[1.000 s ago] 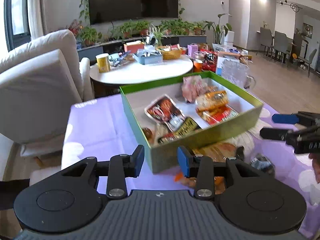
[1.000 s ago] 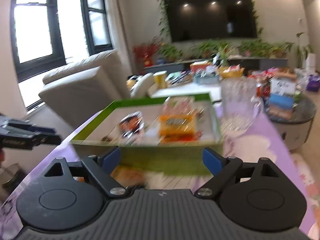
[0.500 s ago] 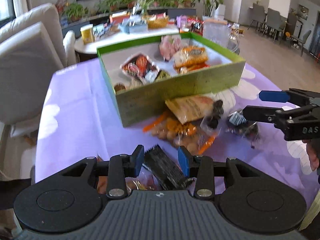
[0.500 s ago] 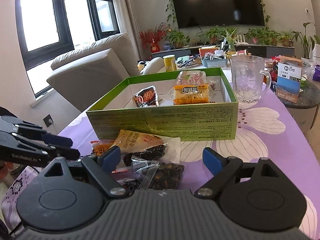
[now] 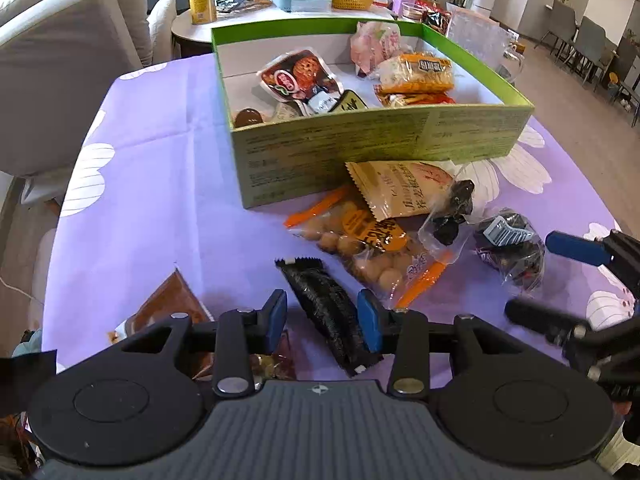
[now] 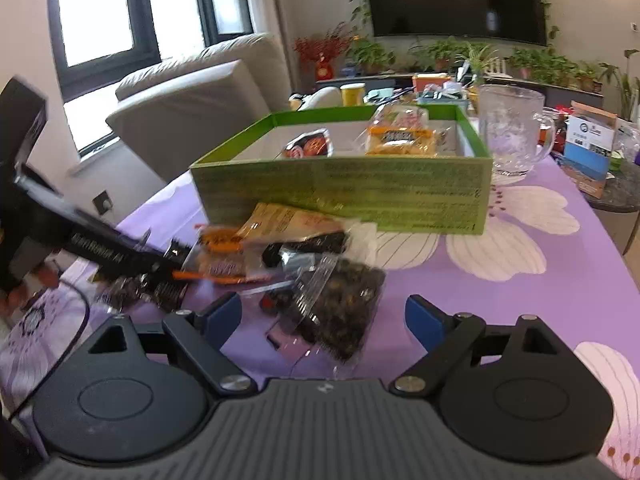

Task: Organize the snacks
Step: 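Withdraw both tools from the box toward the remaining snacks, then grasp the black wrapped snack with the left gripper while the right grasps the clear bag of dark snacks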

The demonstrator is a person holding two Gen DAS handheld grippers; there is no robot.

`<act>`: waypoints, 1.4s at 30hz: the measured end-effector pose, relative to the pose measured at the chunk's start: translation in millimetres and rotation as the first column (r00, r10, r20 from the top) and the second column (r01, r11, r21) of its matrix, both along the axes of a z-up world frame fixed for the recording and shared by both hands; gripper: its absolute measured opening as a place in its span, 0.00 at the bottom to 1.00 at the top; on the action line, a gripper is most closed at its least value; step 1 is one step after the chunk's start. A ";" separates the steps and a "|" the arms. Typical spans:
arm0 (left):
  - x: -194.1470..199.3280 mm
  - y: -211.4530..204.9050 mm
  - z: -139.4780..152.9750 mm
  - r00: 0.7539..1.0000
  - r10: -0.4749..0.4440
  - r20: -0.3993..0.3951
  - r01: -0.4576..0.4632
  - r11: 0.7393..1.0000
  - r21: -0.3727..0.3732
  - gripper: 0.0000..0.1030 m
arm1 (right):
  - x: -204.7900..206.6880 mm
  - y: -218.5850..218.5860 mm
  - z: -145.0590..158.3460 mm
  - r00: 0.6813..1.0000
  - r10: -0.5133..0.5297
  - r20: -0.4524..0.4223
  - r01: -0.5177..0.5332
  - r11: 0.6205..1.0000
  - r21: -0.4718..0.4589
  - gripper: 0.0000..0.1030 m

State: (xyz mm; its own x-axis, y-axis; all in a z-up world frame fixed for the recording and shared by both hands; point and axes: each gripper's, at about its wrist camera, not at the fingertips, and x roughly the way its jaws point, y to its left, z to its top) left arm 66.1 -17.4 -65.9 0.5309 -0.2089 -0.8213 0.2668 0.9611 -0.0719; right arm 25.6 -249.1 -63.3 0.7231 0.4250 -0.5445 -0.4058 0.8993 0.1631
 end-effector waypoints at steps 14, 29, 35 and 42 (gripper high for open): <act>-0.6 3.1 -2.0 1.000 -0.004 0.007 0.004 0.999 -0.032 0.35 | 13.9 15.3 -11.9 0.998 0.051 -0.027 -0.052 0.997 -0.055 0.61; -9.5 6.8 1.9 0.998 -0.043 0.034 0.046 0.996 -0.076 0.20 | 19.9 14.3 -7.0 0.994 0.107 -0.027 -0.108 0.994 -0.033 0.61; -12.9 12.2 6.0 0.999 -0.027 0.040 0.030 0.996 -0.090 0.19 | 11.3 12.2 -4.0 0.994 0.110 -0.026 -0.111 0.993 -0.031 0.61; -20.4 12.4 14.1 0.998 -0.023 0.065 0.029 0.995 -0.093 0.12 | 3.5 7.3 5.3 0.996 0.084 0.008 -0.084 0.996 -0.022 0.61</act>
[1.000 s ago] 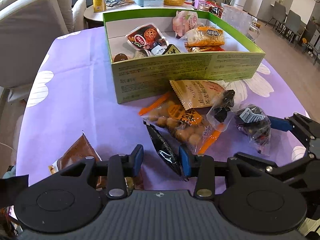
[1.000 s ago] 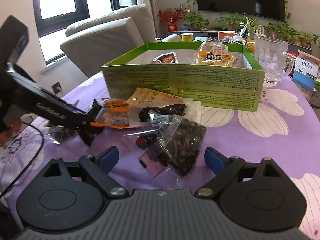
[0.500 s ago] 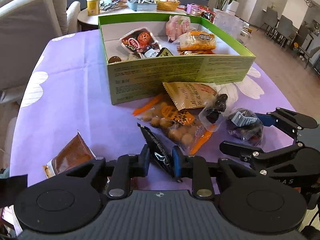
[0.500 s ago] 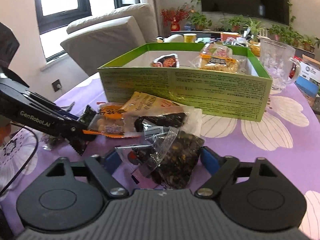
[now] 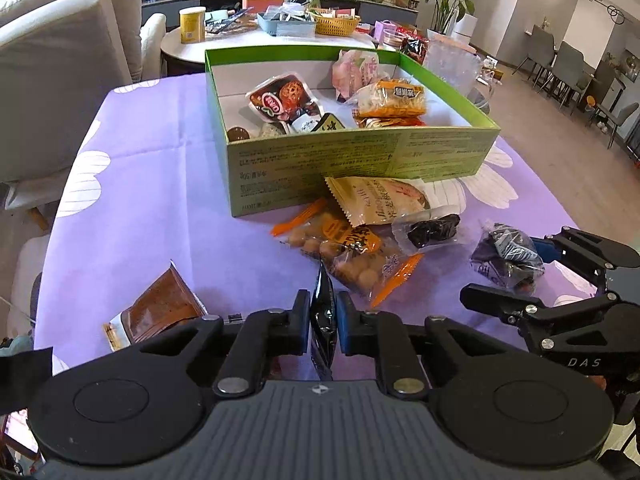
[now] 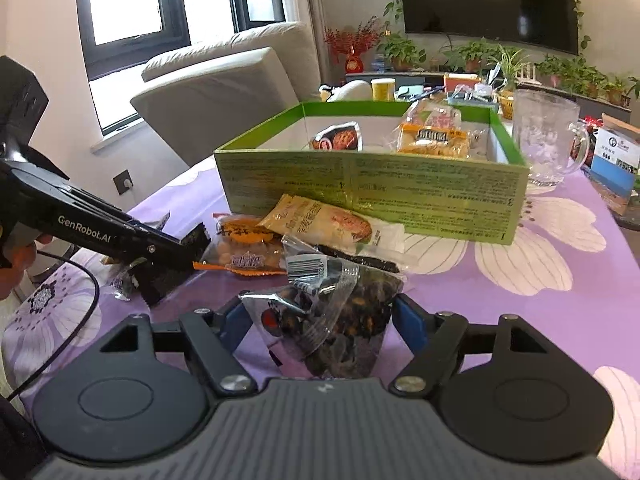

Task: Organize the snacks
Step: 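Grasp the black wrapped snack with the left gripper while the right grasps the clear bag of dark snacks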

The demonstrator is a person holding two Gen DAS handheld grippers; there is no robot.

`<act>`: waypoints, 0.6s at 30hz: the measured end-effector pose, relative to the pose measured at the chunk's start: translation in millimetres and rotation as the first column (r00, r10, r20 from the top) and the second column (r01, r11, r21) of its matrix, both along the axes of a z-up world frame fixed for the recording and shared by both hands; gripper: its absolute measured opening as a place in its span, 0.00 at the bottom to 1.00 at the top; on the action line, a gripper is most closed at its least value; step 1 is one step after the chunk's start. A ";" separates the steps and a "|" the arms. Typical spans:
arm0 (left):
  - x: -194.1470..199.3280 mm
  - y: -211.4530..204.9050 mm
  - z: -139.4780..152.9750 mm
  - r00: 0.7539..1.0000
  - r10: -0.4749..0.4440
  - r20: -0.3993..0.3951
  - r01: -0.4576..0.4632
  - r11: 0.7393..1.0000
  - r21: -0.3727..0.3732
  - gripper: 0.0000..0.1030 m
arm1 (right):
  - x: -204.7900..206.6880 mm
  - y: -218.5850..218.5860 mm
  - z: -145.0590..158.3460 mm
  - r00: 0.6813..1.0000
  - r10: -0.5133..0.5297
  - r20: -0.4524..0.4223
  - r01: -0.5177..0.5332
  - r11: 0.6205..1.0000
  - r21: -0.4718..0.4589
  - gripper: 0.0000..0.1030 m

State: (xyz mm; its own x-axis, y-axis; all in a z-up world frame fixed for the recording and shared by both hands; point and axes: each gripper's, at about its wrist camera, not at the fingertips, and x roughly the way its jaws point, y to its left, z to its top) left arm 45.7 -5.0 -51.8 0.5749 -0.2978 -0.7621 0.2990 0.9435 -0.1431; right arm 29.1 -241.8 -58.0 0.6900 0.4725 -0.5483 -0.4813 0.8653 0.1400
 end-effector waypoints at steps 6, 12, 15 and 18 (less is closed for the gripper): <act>-7.4 1.1 8.5 0.999 0.000 0.032 0.000 1.000 -0.010 0.12 | -4.6 -2.2 7.5 0.999 -0.004 0.036 0.003 1.000 0.010 0.61; -9.3 3.4 17.3 0.998 0.005 0.065 -0.003 1.000 -0.020 0.12 | -4.6 -3.0 15.0 0.998 -0.005 0.070 0.004 1.000 0.011 0.61; -8.9 5.5 21.6 0.997 0.007 0.082 -0.005 1.000 -0.024 0.12 | -4.6 -2.6 16.9 0.997 -0.011 0.080 0.010 1.000 0.008 0.61; -7.8 6.7 26.0 0.995 0.010 0.097 -0.007 1.000 -0.024 0.12 | -4.9 -2.7 19.3 0.996 -0.013 0.089 0.012 1.000 0.008 0.61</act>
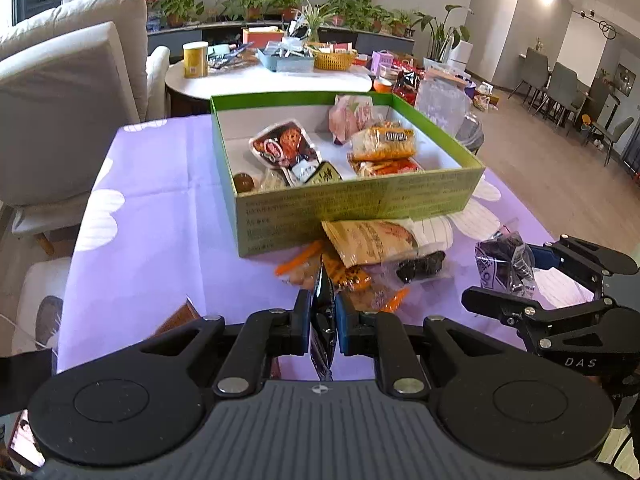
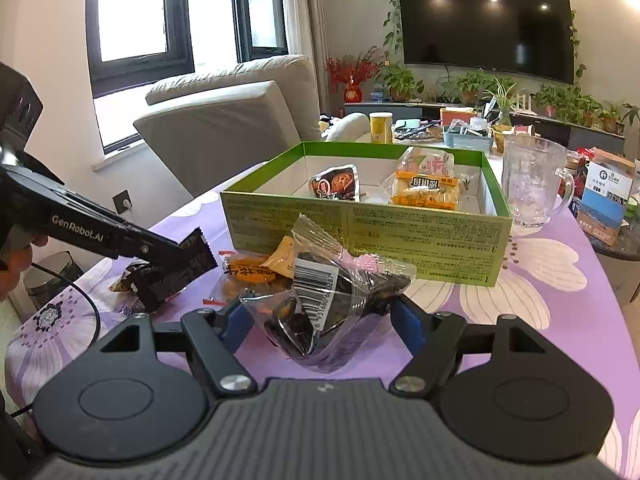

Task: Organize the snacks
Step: 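Grasp the black wrapped snack with the left gripper while the right grasps the clear bag of dark snacks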

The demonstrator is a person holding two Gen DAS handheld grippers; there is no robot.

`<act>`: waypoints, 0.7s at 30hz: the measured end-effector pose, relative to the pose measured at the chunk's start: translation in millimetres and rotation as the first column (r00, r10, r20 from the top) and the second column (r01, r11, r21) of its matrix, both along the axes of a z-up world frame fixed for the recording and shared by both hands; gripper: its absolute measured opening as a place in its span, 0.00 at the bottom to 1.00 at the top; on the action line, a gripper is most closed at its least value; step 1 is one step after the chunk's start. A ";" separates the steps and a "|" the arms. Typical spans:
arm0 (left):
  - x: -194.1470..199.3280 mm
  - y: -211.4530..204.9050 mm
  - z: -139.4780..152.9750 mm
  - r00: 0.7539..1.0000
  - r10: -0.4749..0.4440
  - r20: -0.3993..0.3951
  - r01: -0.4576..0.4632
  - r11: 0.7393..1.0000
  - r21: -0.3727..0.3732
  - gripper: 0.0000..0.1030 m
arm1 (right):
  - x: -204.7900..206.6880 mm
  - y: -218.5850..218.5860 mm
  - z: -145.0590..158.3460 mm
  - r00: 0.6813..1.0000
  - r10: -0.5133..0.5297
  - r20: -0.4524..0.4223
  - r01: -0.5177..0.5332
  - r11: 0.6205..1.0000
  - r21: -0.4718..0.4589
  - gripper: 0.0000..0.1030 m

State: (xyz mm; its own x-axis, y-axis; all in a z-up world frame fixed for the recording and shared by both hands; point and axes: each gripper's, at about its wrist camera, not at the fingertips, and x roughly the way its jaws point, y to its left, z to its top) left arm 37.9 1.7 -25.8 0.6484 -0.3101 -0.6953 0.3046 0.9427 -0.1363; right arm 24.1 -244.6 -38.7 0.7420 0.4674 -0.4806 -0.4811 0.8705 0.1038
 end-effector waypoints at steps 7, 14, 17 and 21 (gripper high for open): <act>4.9 0.0 10.1 0.999 0.000 0.035 0.000 1.000 -0.005 0.12 | 3.4 0.7 10.2 0.999 -0.007 0.042 0.007 1.000 -0.010 0.61; 13.5 -2.1 23.2 0.997 -0.007 0.077 0.008 1.000 -0.005 0.12 | 13.4 4.2 22.8 0.995 0.003 0.096 -0.001 1.000 -0.022 0.61; 20.3 -3.6 31.0 0.995 -0.005 0.102 0.006 1.000 -0.006 0.12 | 20.0 5.4 29.4 0.993 0.005 0.122 -0.003 1.000 -0.022 0.61; 30.9 -6.1 41.2 0.990 -0.010 0.137 0.011 1.000 -0.010 0.12 | 32.5 6.3 38.6 0.987 -0.008 0.159 0.010 1.000 -0.014 0.61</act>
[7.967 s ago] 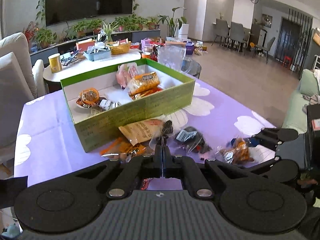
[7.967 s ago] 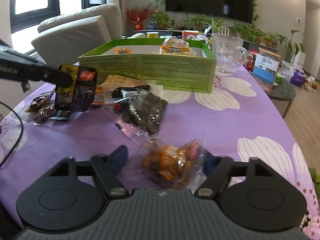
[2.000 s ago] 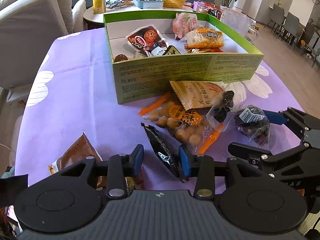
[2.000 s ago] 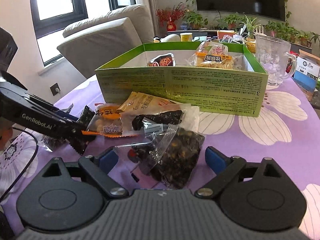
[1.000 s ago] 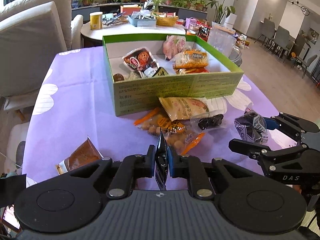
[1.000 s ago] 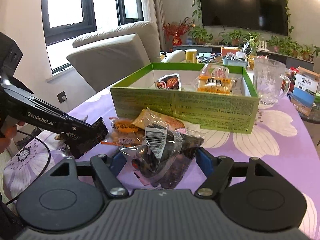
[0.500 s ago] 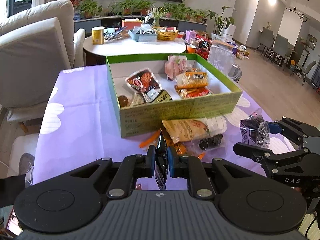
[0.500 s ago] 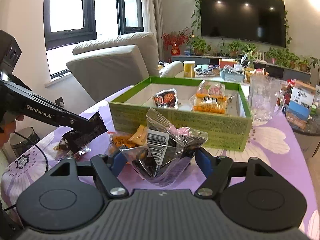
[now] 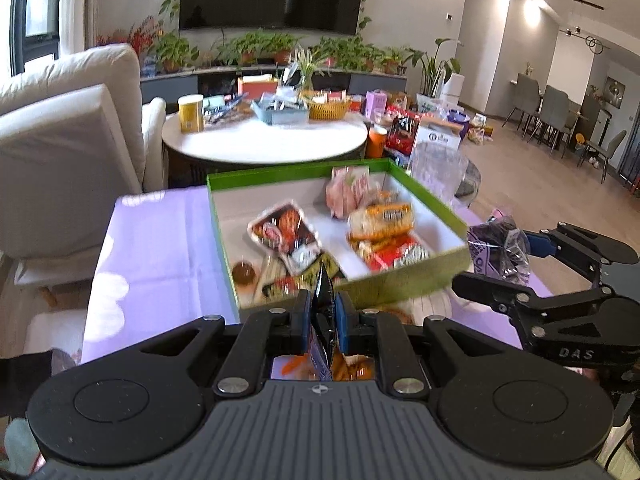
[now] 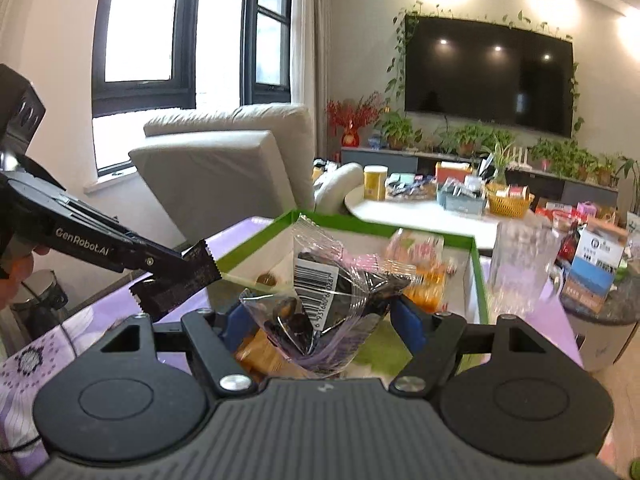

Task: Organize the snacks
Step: 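Grasp the black wrapped snack with the left gripper while the right grasps the clear bag of dark snacks, then carry both snacks over the green box and open both grippers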

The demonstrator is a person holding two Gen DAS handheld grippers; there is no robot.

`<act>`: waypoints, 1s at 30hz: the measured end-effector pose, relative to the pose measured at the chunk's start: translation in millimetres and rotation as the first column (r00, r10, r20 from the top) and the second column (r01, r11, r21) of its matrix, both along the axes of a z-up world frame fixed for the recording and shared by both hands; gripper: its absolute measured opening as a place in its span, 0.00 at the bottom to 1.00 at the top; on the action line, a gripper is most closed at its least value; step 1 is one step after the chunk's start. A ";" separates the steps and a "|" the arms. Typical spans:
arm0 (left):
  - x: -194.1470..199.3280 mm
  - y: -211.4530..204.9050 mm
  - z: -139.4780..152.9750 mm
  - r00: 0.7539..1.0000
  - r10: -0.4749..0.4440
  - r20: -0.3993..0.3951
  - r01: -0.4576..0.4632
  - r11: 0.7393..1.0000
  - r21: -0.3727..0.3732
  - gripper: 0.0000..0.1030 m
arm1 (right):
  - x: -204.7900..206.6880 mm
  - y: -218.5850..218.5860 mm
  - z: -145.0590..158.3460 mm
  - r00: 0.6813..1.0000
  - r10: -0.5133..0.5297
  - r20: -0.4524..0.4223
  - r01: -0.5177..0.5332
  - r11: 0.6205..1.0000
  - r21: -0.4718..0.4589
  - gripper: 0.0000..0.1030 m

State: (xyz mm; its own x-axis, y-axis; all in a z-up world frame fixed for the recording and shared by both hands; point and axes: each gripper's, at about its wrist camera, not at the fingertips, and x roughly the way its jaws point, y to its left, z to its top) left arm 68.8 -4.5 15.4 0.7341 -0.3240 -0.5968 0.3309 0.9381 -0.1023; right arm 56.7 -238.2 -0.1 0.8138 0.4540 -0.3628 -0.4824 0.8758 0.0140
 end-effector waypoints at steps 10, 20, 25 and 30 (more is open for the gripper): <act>39.1 -1.9 8.9 0.999 0.016 0.030 -0.016 1.000 0.000 0.12 | 37.8 -4.1 8.4 0.997 -0.079 0.026 0.079 0.997 0.025 0.61; 74.6 -4.6 2.8 0.999 0.047 0.023 -0.047 0.999 -0.008 0.14 | 72.0 -10.2 -2.2 0.988 -0.150 -0.022 0.150 0.988 0.017 0.61; 83.7 -4.2 -2.4 0.996 0.088 0.031 -0.089 0.996 0.022 0.35 | 81.0 -12.7 -13.4 0.977 -0.207 -0.060 0.207 0.978 -0.007 0.61; 83.2 2.2 -4.5 0.994 0.111 0.022 -0.112 0.993 0.032 0.35 | 79.6 -14.3 -16.9 0.974 -0.212 -0.075 0.214 0.977 0.016 0.61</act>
